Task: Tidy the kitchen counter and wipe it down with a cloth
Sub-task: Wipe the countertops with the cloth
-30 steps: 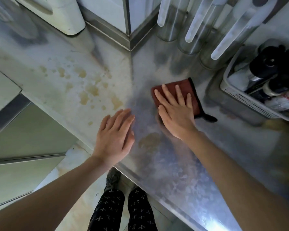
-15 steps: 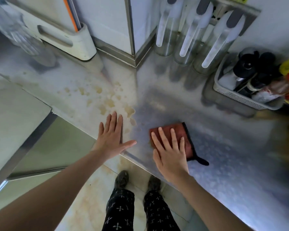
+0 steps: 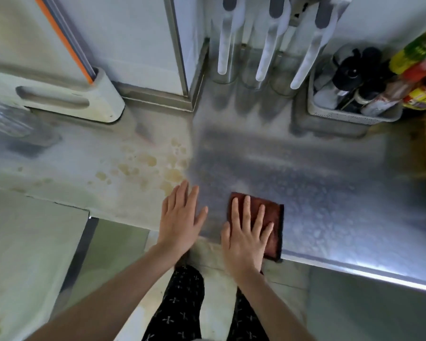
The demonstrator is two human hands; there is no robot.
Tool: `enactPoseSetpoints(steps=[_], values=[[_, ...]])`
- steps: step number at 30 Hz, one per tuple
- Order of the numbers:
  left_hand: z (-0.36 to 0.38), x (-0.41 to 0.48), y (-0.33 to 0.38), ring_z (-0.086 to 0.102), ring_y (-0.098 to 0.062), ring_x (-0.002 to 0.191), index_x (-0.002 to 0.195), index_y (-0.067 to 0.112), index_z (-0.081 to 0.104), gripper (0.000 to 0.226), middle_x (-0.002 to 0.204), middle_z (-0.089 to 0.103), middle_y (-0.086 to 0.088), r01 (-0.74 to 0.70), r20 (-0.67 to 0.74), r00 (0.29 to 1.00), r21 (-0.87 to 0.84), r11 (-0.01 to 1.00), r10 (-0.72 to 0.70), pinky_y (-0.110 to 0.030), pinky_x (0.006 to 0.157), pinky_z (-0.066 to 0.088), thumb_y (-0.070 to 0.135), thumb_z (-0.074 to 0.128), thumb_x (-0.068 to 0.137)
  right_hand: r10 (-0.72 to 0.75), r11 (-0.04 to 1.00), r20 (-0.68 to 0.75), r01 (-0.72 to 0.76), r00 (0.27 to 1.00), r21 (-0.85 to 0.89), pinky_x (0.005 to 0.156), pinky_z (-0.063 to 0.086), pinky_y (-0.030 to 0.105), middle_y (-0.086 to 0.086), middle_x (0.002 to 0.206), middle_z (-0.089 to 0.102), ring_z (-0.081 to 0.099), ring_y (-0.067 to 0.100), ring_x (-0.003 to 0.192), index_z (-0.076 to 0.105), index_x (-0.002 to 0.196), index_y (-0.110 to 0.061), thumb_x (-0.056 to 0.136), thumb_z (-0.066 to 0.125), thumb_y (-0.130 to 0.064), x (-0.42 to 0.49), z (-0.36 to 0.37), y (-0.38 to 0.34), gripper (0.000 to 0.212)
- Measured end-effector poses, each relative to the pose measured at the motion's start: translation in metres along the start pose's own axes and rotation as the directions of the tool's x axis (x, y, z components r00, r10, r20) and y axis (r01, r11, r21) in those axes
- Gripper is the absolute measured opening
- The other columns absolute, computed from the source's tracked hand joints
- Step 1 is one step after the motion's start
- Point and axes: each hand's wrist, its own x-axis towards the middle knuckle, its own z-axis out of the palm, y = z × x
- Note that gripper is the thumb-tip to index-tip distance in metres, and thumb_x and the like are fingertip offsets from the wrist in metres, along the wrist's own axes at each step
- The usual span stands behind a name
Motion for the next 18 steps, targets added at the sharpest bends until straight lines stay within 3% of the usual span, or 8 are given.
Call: enactPoseSetpoints(steps=[3,6,8,10,12,14,16,18], values=[[-0.007,0.011,-0.029,0.023,-0.033,0.139,0.145,0.016,0.027,0.066,0.153,0.022,-0.014,-0.129,0.001,0.992,0.090,0.988,0.130,-0.048,0.110,0.023,0.053,0.018,0.091,-0.013,0.997,-0.028,0.011,1.000,-0.077,0.113,0.001,0.054,-0.008,0.155,0.005,0.010,0.031,0.144,0.006,0.148,-0.035,0.093,0.014,-0.045,0.009,-0.004,0.022,0.057],[-0.014,0.022,-0.054,0.007,-0.028,0.143,0.148,0.020,0.017,0.066,0.156,0.008,-0.010,-0.184,-0.008,0.983,0.115,0.976,0.186,-0.045,0.114,0.010,0.054,0.014,0.091,0.332,0.940,-0.071,-0.323,0.941,0.110,0.113,-0.009,0.053,-0.010,0.157,-0.008,-0.011,0.025,0.145,-0.006,0.145,-0.038,0.088,0.005,-0.046,0.021,-0.009,0.010,0.059],[-0.016,0.029,-0.064,0.002,-0.026,0.143,0.148,0.020,0.013,0.066,0.157,0.005,-0.009,-0.209,0.008,0.978,0.117,0.971,0.210,-0.043,0.114,0.006,0.054,0.012,0.091,0.424,0.888,-0.037,-0.408,0.905,0.214,0.111,-0.013,0.052,-0.010,0.156,-0.015,-0.018,0.025,0.143,-0.008,0.146,-0.037,0.087,0.005,-0.045,0.023,-0.007,-0.021,0.061],[-0.016,0.034,-0.071,0.005,-0.027,0.143,0.148,0.019,0.013,0.066,0.157,0.007,-0.010,-0.231,0.007,0.973,0.110,0.967,0.232,-0.045,0.114,0.009,0.054,0.015,0.092,0.244,0.959,-0.028,-0.236,0.969,0.159,0.111,-0.014,0.052,-0.010,0.155,-0.015,-0.017,0.026,0.143,-0.009,0.146,-0.037,0.089,0.003,-0.047,0.013,0.003,-0.053,0.059],[-0.015,0.039,-0.075,0.008,-0.027,0.143,0.148,0.019,0.015,0.065,0.156,0.009,-0.010,-0.257,0.009,0.966,0.104,0.961,0.257,-0.047,0.113,0.013,0.054,0.020,0.093,-0.032,0.999,-0.038,0.032,0.999,-0.002,0.111,0.001,0.055,-0.005,0.157,0.006,0.004,0.031,0.144,0.006,0.149,-0.032,0.094,0.013,-0.045,-0.001,0.014,-0.068,0.057],[-0.015,0.046,-0.079,0.009,-0.027,0.143,0.148,0.018,0.015,0.065,0.156,0.010,-0.010,-0.271,0.010,0.962,0.115,0.956,0.272,-0.047,0.113,0.014,0.053,0.022,0.093,-0.170,0.979,-0.017,0.167,0.985,-0.114,0.107,0.014,0.056,-0.003,0.154,0.024,0.024,0.033,0.140,0.021,0.148,-0.030,0.095,0.023,-0.041,0.002,0.014,-0.057,0.054],[-0.017,0.052,-0.084,0.012,-0.028,0.143,0.147,0.018,0.018,0.064,0.156,0.012,-0.010,-0.284,0.013,0.958,0.136,0.949,0.285,-0.048,0.113,0.015,0.053,0.023,0.093,-0.156,0.974,-0.026,0.149,0.987,-0.171,0.108,0.017,0.057,-0.005,0.153,0.024,0.026,0.032,0.140,0.022,0.147,-0.032,0.094,0.025,-0.041,0.014,0.010,-0.035,0.054],[-0.019,0.057,-0.089,0.016,-0.030,0.142,0.146,0.018,0.022,0.065,0.155,0.016,-0.011,-0.308,0.016,0.951,0.163,0.937,0.310,-0.049,0.112,0.017,0.055,0.024,0.093,-0.028,0.989,-0.046,0.021,0.999,-0.145,0.111,0.012,0.057,-0.008,0.155,0.011,0.015,0.030,0.144,0.014,0.148,-0.035,0.092,0.016,-0.042,0.029,-0.002,-0.018,0.057]])
